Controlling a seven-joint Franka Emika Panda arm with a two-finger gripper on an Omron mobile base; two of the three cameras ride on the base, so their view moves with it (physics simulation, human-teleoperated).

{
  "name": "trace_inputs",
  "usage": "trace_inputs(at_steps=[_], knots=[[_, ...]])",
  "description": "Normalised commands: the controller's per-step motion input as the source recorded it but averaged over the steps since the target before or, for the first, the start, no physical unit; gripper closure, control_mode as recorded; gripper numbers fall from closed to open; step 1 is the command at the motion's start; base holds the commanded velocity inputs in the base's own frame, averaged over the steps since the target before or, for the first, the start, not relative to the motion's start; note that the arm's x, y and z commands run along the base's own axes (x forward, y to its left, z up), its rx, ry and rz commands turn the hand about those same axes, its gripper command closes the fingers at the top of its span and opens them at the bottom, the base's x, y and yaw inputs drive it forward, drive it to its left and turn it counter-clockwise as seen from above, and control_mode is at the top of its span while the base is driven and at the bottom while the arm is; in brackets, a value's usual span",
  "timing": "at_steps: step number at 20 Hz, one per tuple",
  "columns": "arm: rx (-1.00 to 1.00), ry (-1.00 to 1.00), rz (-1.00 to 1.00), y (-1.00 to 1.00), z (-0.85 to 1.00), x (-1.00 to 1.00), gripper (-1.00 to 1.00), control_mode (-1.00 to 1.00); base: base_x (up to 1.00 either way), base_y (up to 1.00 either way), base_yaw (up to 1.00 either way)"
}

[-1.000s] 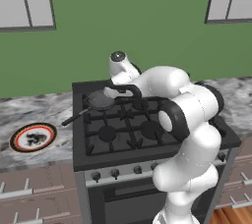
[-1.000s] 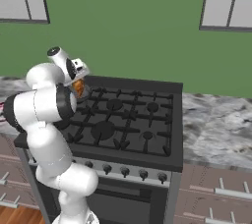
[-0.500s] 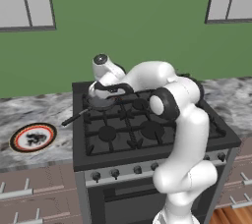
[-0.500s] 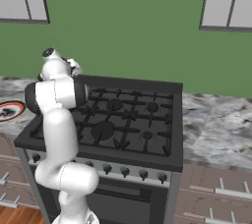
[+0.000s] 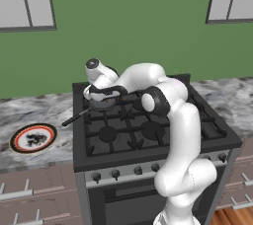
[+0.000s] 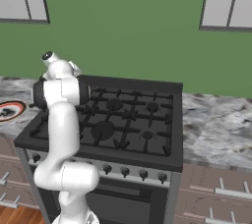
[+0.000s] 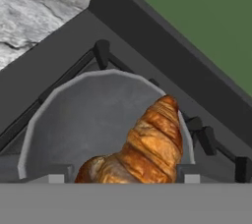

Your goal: Pick the croissant and place it on the pan. Then turn on the stove to warm the croissant.

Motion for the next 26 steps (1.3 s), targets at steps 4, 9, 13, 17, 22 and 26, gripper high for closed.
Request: trace_inputs(at_steps=[4,9,13,17,22,26], knots=[[0.0,0.0,0.0,0.0,-0.04,0.0,1.0,-1.0,0.0,0.0,0.0],[0.0,0.0,0.0,-0.13,-0.4,0.26,1.0,-1.0,0.0,0.0,0.0],[0.0,0.0,0.0,-0.15,-0.27,0.14,1.0,-1.0,0.0,0.0,0.0],[0.0,0.0,0.0,-0.02,-0.04,0.21,1.0,-1.0,0.0,0.0,0.0],[0.0,-0.01,0.0,0.0,-0.01,0.37,1.0,-1.0,0.0,0.0,0.0],[0.0,-0.01,0.0,0.0,-0.01,0.18,1.0,-1.0,0.0,0.0,0.0]])
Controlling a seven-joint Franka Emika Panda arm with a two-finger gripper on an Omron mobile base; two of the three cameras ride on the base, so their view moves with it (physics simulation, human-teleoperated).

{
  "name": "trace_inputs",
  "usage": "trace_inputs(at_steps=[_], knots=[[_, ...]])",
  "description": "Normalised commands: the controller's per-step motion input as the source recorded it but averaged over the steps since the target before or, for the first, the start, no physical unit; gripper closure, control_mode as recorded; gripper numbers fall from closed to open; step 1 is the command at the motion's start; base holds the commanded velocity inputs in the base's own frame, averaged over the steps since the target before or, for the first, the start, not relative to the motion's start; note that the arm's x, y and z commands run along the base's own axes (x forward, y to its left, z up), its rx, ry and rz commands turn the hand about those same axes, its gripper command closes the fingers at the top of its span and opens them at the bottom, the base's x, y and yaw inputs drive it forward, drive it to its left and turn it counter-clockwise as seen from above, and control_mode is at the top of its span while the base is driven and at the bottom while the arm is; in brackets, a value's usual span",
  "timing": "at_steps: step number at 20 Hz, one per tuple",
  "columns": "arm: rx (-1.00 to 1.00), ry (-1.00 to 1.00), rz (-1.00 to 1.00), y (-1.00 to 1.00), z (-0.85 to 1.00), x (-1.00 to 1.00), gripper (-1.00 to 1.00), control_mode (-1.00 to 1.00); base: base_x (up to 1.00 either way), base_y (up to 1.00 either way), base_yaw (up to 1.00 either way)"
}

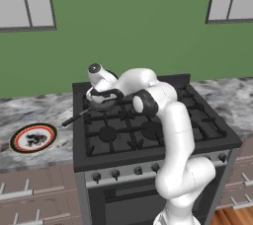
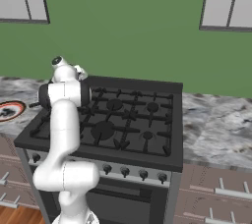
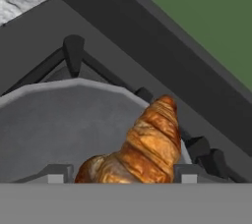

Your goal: Pick the croissant and place it on the pan. Then turn on the stove to warm the croissant.

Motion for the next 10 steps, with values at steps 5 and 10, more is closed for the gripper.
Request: trace_inputs(at_steps=[5,10], knots=[[-0.01,0.0,0.0,0.13,-0.16,0.08,-1.0,-1.0,0.0,0.0,0.0],[0.0,0.0,0.0,0.0,-0.06,0.0,-1.0,-1.0,0.0,0.0,0.0]])
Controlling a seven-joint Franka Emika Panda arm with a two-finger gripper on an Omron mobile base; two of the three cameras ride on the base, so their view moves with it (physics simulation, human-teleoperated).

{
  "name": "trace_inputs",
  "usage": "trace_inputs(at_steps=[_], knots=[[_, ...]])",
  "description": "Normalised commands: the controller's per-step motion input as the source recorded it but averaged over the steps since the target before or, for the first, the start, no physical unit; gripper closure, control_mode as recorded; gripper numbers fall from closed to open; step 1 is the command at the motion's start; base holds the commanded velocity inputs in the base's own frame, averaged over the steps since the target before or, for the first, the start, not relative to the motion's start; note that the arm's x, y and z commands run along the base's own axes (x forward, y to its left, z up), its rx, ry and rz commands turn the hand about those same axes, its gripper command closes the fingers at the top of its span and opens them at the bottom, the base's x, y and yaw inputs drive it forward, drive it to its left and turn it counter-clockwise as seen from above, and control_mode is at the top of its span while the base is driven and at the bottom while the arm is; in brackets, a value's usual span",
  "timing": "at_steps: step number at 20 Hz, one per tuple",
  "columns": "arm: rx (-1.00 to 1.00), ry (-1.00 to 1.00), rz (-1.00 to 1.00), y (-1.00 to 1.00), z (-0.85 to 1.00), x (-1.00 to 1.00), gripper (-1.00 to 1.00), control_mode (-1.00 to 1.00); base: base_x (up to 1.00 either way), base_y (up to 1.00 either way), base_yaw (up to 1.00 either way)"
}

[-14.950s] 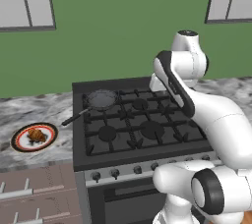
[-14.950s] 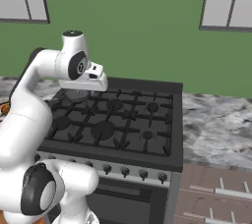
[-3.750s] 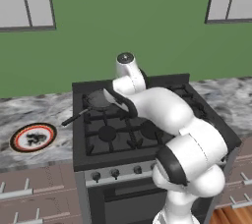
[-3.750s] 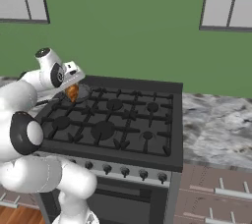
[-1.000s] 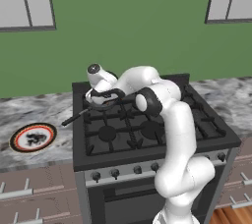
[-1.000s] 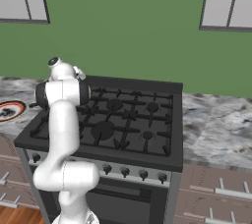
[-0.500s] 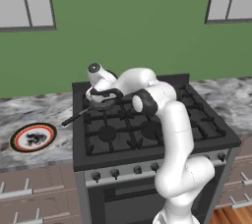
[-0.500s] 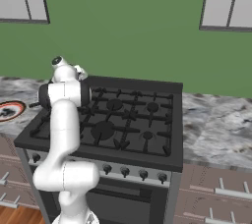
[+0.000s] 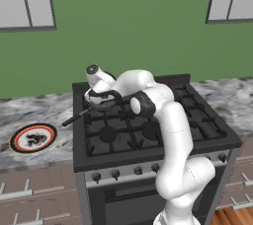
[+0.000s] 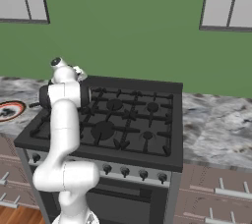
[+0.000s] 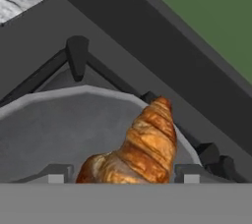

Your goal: Pick the croissant and place it on the pan. Then turn on the stove to warm the croissant.

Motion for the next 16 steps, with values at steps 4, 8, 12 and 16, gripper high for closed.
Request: trace_inputs(at_steps=[4,8,12,16], knots=[[-0.01,-0.02,0.0,0.0,-0.08,0.0,-1.0,-1.0,0.0,0.0,0.0],[-0.05,-0.07,0.0,0.0,-0.06,0.06,-1.0,-1.0,0.0,0.0,0.0],[-0.01,-0.27,0.0,0.03,0.37,-0.41,-1.0,-1.0,0.0,0.0,0.0],[-0.03,-0.42,0.0,0.26,0.63,-0.76,-1.0,-1.0,0.0,0.0,0.0]])
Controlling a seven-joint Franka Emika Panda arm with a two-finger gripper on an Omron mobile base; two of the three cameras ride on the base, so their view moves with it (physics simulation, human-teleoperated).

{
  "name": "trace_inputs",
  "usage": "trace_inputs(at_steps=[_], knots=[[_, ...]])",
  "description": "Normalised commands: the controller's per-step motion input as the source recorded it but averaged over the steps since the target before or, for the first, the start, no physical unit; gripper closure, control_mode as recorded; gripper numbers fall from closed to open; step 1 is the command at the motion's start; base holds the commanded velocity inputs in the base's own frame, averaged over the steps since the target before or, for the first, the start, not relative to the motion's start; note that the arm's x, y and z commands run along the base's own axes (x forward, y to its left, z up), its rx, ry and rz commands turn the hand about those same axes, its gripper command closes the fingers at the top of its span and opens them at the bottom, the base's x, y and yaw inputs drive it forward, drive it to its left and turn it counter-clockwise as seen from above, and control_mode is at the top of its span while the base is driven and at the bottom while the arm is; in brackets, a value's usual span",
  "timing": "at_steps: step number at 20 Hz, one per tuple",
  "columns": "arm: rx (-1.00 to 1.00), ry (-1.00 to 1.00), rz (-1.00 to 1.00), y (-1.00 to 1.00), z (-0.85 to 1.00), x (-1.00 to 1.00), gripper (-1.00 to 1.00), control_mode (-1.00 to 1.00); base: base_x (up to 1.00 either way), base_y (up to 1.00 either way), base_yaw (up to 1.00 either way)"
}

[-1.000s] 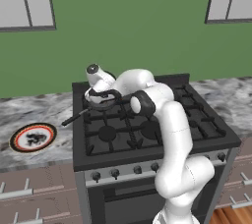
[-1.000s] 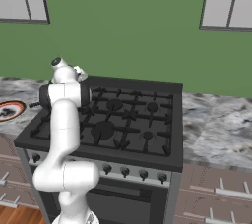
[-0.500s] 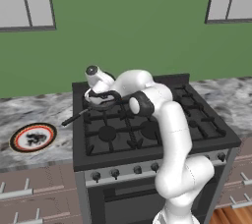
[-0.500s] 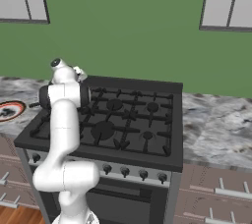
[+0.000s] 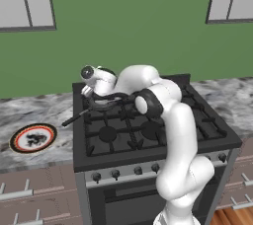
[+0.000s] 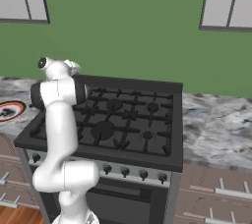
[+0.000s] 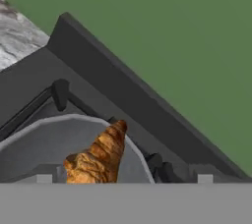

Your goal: Pick the croissant and place it on the pan. Then turn on the stove to warm the croissant.

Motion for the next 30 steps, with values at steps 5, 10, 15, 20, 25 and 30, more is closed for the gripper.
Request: trace_inputs(at_steps=[5,10,15,20,25,30], knots=[[-0.01,-0.37,0.0,0.23,0.53,-0.81,-1.0,-1.0,0.0,0.0,0.0],[0.0,-0.39,0.0,0.21,0.37,-1.0,-1.0,-1.0,0.0,0.0,0.0],[0.0,-0.4,0.0,0.21,0.05,-1.0,-1.0,-1.0,0.0,0.0,0.0],[0.0,-0.46,0.0,0.27,0.0,-1.0,-1.0,-1.0,0.0,0.0,0.0],[0.0,-0.49,0.0,0.31,0.0,-1.0,-1.0,-1.0,0.0,0.0,0.0],[0.0,-0.5,0.0,0.37,-0.04,-1.0,-1.0,-1.0,0.0,0.0,0.0]])
